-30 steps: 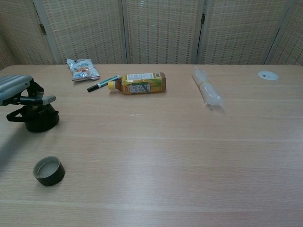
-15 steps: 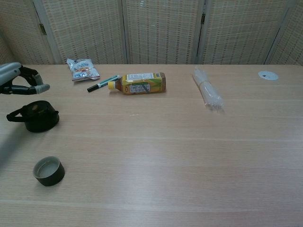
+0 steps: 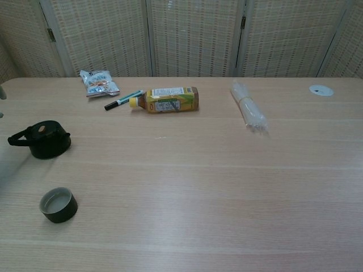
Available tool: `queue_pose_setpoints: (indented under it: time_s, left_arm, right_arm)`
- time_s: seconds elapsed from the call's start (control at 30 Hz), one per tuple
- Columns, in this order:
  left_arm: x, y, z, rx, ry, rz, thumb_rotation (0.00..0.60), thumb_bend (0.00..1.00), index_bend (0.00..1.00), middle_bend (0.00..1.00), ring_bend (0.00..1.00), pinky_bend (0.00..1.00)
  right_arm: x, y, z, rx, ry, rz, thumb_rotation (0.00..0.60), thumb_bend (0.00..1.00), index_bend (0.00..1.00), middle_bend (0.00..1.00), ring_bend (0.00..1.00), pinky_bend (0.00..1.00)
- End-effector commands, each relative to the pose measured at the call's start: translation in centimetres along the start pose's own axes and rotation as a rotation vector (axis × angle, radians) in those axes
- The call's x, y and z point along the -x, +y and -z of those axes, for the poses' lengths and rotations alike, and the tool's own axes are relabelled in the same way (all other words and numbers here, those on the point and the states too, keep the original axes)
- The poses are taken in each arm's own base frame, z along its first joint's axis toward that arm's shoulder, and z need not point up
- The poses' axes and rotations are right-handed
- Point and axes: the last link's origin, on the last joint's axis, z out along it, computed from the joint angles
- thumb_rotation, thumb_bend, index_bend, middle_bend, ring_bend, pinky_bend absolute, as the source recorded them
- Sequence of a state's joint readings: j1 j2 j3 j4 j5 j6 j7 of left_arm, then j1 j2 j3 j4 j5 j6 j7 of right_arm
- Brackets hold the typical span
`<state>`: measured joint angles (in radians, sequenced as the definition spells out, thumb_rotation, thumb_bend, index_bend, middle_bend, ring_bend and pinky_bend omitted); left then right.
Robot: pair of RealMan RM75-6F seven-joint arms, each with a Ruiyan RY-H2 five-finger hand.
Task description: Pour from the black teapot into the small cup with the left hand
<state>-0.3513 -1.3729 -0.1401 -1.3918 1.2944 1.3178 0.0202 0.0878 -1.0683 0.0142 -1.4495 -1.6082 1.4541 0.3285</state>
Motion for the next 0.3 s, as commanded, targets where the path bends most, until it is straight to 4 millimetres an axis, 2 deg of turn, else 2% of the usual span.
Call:
queue_pose_setpoints:
  time_s: [0.03,0.17,0.3]
  left_arm:
    - [-0.7,-0.9,3.6,-0.019,-0.001,-0.031,0.600,0.29,0.46,0.48,0.36,0.10]
    - [-1.4,-1.3,6.0,-0.034,0.010,-0.031,0.600,0.29,0.46,0.48,0.36,0.09]
    - [-1.9,-1.5,7.5,-0.028,0.021,-0.043,0.600,0.29,0.46,0.48,0.36,0.09]
  right_arm:
    - [0.3,0.0,0.0,-0.004,0.004,-0.005,0.600,0.35,0.23,0.24,0.23,0.00]
    - [0.6,0.0,0.0,-0.006,0.034,0.023,0.600,0.35,0.23,0.25,0.24,0.02]
    - [0.8,-0.3,0.1,-0.017,0.032,0.024,0.600,0.35,0.23,0.28,0.26,0.02]
